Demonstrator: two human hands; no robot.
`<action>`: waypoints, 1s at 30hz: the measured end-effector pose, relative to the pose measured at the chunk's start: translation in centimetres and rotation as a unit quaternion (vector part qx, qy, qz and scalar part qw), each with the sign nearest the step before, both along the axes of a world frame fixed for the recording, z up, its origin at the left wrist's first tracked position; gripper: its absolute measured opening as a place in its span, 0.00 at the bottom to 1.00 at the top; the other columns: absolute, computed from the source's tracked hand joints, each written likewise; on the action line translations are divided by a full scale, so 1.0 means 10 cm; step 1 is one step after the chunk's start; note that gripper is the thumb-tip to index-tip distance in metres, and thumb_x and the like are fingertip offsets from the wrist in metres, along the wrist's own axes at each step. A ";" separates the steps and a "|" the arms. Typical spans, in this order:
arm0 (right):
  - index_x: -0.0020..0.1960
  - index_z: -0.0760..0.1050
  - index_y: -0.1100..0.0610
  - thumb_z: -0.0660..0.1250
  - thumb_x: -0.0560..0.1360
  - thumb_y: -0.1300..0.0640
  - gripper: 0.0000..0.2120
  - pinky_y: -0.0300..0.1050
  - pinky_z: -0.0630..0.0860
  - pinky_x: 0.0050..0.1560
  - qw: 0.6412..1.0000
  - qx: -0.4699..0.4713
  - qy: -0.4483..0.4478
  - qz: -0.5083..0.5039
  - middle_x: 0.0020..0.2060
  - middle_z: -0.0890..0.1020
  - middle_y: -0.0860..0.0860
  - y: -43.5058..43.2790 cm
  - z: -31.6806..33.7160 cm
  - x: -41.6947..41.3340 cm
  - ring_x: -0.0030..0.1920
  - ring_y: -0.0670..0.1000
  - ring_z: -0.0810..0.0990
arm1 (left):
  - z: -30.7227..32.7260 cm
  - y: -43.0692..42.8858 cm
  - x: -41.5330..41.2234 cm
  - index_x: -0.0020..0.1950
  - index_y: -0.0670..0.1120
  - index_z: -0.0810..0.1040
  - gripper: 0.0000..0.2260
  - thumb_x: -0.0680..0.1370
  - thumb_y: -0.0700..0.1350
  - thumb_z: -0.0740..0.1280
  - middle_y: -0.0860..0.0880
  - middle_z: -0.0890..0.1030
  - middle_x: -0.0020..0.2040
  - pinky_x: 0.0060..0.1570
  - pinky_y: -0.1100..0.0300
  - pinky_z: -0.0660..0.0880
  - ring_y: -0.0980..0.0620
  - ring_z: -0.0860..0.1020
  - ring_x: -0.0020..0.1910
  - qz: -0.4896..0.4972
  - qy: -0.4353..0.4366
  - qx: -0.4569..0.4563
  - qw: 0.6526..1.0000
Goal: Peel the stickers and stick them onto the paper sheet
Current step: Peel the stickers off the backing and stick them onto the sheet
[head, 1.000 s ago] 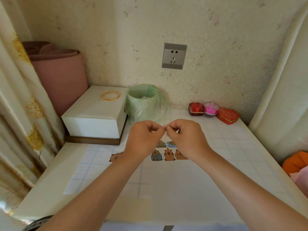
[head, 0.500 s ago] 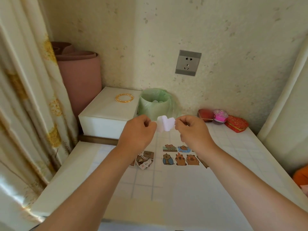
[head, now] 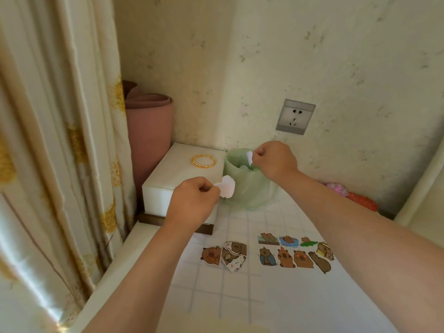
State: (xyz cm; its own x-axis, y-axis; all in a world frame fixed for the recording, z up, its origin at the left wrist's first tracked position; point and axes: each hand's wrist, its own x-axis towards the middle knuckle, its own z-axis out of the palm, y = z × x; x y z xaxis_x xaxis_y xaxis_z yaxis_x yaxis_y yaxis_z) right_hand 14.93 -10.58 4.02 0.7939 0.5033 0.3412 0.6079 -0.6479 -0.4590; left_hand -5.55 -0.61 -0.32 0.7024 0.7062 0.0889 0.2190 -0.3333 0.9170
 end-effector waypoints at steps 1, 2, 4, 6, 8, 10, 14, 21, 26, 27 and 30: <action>0.31 0.77 0.61 0.65 0.74 0.57 0.15 0.42 0.68 0.31 0.999 -0.033 -0.009 -0.008 0.30 0.80 0.57 0.05 0.00 0.01 0.31 0.59 0.77 | 0.00 0.00 0.00 0.37 0.48 0.80 0.05 0.72 0.45 0.67 0.49 0.83 0.38 0.44 0.47 0.82 0.44 0.82 0.41 -0.005 -0.001 -0.005 1.000; 0.29 0.74 0.59 0.66 0.73 0.58 0.14 0.42 0.68 0.30 0.998 -0.059 -0.016 -0.017 0.27 0.77 0.54 0.10 0.00 0.01 0.30 0.58 0.75 | -0.01 0.00 0.00 0.37 0.48 0.80 0.05 0.72 0.46 0.67 0.49 0.83 0.38 0.44 0.47 0.82 0.44 0.82 0.41 -0.010 -0.001 -0.008 1.000; 0.30 0.76 0.58 0.66 0.70 0.61 0.10 0.45 0.72 0.30 0.995 -0.090 -0.025 -0.035 0.27 0.78 0.54 0.17 0.00 0.02 0.30 0.57 0.77 | -0.02 -0.01 0.02 0.37 0.48 0.80 0.06 0.72 0.46 0.67 0.48 0.83 0.38 0.44 0.47 0.82 0.44 0.82 0.41 -0.017 0.002 -0.013 1.000; 0.38 0.83 0.59 0.65 0.68 0.62 0.07 0.49 0.80 0.38 0.993 -0.103 -0.037 -0.032 0.36 0.85 0.55 0.18 -0.01 0.02 0.39 0.58 0.84 | -0.02 -0.01 0.03 0.38 0.46 0.80 0.06 0.73 0.47 0.66 0.47 0.83 0.38 0.44 0.48 0.83 0.45 0.82 0.40 -0.019 0.007 -0.022 1.000; 0.47 0.84 0.54 0.66 0.72 0.61 0.10 0.50 0.81 0.47 0.995 -0.093 -0.035 -0.016 0.44 0.86 0.50 0.14 -0.01 0.00 0.47 0.55 0.84 | -0.02 -0.03 0.04 0.39 0.45 0.80 0.08 0.73 0.47 0.66 0.46 0.83 0.38 0.44 0.47 0.83 0.46 0.80 0.35 -0.021 0.007 -0.043 0.999; 0.53 0.83 0.50 0.66 0.75 0.59 0.10 0.46 0.79 0.51 0.998 -0.042 -0.029 0.028 0.47 0.84 0.44 0.03 -0.02 -0.10 0.50 0.49 0.82 | 0.00 -0.07 0.06 0.39 0.42 0.80 0.09 0.74 0.47 0.65 0.45 0.83 0.35 0.42 0.48 0.82 0.49 0.77 0.31 -0.022 0.004 -0.070 0.997; 0.50 0.82 0.50 0.69 0.75 0.60 0.07 0.34 0.72 0.43 0.983 0.027 -0.080 0.161 0.47 0.83 0.42 -0.34 -0.09 -0.52 0.38 0.33 0.77 | 0.05 -0.23 0.11 0.37 0.43 0.78 0.10 0.76 0.45 0.63 0.48 0.80 0.30 0.34 0.57 0.78 0.51 0.75 0.28 -0.034 -0.009 -0.140 0.990; 0.51 0.80 0.48 0.71 0.71 0.49 0.09 0.32 0.64 0.32 0.957 -0.020 -0.192 0.217 0.49 0.78 0.41 -1.04 -0.41 -0.88 0.28 0.42 0.70 | 0.09 -0.58 0.26 0.38 0.42 0.75 0.08 0.76 0.42 0.61 0.47 0.78 0.29 0.29 0.61 0.74 0.49 0.74 0.27 -0.065 0.032 -0.236 0.969; 0.45 0.83 0.50 0.74 0.74 0.55 0.01 0.40 0.69 0.27 0.936 0.016 -0.294 0.191 0.44 0.79 0.45 -1.31 -0.52 -0.77 0.29 0.47 0.74 | 0.02 -0.86 0.38 0.38 0.42 0.73 0.08 0.77 0.42 0.61 0.49 0.76 0.28 0.26 0.62 0.72 0.50 0.72 0.26 -0.104 0.059 -0.299 0.947; 0.44 0.83 0.50 0.74 0.73 0.56 0.01 0.40 0.69 0.27 0.939 0.019 -0.293 0.181 0.44 0.79 0.45 -1.35 -0.54 -0.75 0.29 0.46 0.74 | -0.01 -0.89 0.39 0.39 0.43 0.73 0.08 0.77 0.43 0.62 0.49 0.76 0.29 0.27 0.62 0.72 0.50 0.72 0.26 -0.115 0.055 -0.311 0.942; 0.44 0.83 0.50 0.74 0.74 0.55 0.01 0.37 0.69 0.30 0.962 0.054 -0.227 0.145 0.44 0.78 0.42 -1.48 -0.59 -0.68 0.29 0.43 0.70 | -0.05 -0.94 0.43 0.40 0.45 0.74 0.09 0.79 0.46 0.66 0.50 0.77 0.31 0.28 0.61 0.73 0.51 0.73 0.27 -0.151 0.039 -0.339 0.928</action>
State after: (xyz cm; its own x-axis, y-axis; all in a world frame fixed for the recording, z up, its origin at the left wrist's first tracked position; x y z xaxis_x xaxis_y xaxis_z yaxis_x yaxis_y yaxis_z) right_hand 8.14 -25.40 -1.87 0.3826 0.6235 0.6818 0.9093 -0.3848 -0.1584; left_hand -1.24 -10.03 -0.80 0.8629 0.3509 -0.3637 0.2846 0.2574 0.9235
